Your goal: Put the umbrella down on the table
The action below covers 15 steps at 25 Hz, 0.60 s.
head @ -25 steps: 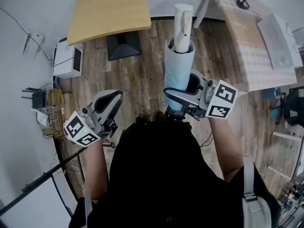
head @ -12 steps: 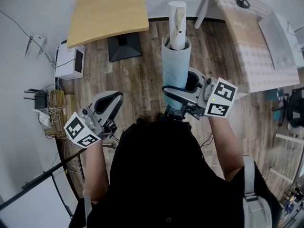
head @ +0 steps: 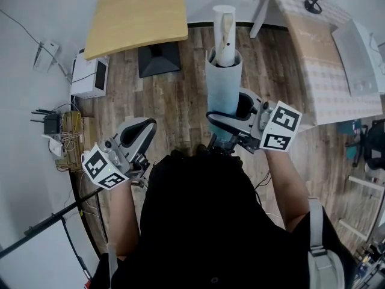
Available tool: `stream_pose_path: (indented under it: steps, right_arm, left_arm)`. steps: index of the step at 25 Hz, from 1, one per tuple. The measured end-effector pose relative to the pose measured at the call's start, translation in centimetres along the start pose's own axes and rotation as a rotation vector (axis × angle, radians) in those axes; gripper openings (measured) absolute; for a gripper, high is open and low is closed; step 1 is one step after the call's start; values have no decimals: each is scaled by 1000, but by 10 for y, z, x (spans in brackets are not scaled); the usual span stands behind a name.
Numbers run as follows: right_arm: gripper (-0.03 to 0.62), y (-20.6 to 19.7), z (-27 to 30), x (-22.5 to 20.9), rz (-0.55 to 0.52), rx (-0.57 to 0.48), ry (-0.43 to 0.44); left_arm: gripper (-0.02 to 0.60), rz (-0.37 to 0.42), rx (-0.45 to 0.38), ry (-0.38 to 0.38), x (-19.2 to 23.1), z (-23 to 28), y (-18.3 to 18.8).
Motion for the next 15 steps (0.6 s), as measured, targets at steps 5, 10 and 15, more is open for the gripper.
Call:
stream_pose_path:
  steps: [5,10,15]
  right_arm:
    - [298,1,0,-9,-5,-4,6]
    - [298,-2,2,-16,3,-5,18]
    - [298,5,10,-38,28,1,16]
  left_arm:
    - [12,-3,-10,15,2,2,-4]
    - [12,-6,-3,34,4,4,-10]
    - [12,-32,18,72,26,15,-7]
Point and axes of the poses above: the fingertips, and each gripper's own axes: z forward along the fingers, x to its left, y out of its top, the point moved 9 cm from there along -z, backward along the fingers, and after that the axes turned 8 degrees about x, right-handed, at the moved point
